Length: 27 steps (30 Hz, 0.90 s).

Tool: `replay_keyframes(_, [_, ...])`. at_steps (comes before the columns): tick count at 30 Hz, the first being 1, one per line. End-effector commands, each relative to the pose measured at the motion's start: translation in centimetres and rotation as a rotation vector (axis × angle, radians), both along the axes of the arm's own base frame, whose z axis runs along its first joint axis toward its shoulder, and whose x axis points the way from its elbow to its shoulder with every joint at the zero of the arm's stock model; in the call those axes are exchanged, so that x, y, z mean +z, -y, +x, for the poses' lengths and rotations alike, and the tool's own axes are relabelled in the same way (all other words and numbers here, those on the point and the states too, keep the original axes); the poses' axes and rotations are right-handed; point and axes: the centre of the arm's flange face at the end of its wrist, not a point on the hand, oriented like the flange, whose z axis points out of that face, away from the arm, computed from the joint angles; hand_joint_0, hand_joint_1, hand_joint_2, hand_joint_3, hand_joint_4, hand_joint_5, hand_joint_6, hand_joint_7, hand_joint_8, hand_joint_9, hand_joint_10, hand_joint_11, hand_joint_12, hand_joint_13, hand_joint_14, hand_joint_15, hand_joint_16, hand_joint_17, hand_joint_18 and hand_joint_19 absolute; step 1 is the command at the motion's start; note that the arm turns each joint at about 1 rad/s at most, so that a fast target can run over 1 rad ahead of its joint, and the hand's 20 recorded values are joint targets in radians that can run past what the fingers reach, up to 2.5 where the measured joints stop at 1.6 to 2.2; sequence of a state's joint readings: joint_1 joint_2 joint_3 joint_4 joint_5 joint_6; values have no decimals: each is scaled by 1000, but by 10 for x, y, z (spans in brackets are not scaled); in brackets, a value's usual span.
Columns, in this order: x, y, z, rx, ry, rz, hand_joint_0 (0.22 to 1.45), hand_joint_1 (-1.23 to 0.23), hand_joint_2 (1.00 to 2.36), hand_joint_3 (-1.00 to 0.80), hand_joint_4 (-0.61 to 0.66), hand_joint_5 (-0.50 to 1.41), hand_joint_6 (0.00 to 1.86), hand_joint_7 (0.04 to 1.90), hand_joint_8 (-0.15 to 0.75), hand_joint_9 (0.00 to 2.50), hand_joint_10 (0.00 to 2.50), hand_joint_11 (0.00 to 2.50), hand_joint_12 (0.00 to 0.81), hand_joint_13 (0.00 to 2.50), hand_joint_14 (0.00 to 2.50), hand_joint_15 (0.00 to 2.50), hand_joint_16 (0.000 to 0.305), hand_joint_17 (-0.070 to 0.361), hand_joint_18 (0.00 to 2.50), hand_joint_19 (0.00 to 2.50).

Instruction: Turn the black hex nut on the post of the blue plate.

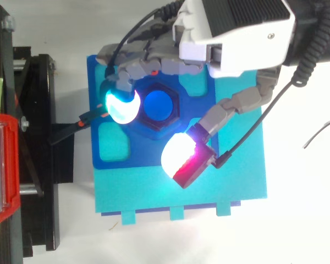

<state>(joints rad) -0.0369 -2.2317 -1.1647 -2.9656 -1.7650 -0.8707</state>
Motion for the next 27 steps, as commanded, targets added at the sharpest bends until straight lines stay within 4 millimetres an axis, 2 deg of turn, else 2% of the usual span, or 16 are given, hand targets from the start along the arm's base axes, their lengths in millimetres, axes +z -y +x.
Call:
replay_keyframes(1, [0, -6, 2, 1, 2, 0, 442, -498, 1000, -500, 357, -249, 504, 867, 443, 283, 0, 4, 567, 438, 4, 407, 69, 155, 326, 323])
replay_keyframes(8, [-1, -10, 2, -3, -1, 1, 443, -496, 1000, -500, 358, -248, 503, 861, 442, 284, 0, 5, 566, 438, 4, 407, 68, 154, 322, 323])
replay_keyframes(27, [0, -3, 0, -7, -8, 2, 446, -496, 1000, -500, 360, -248, 503, 858, 441, 286, 0, 5, 562, 439, 4, 416, 68, 153, 324, 324])
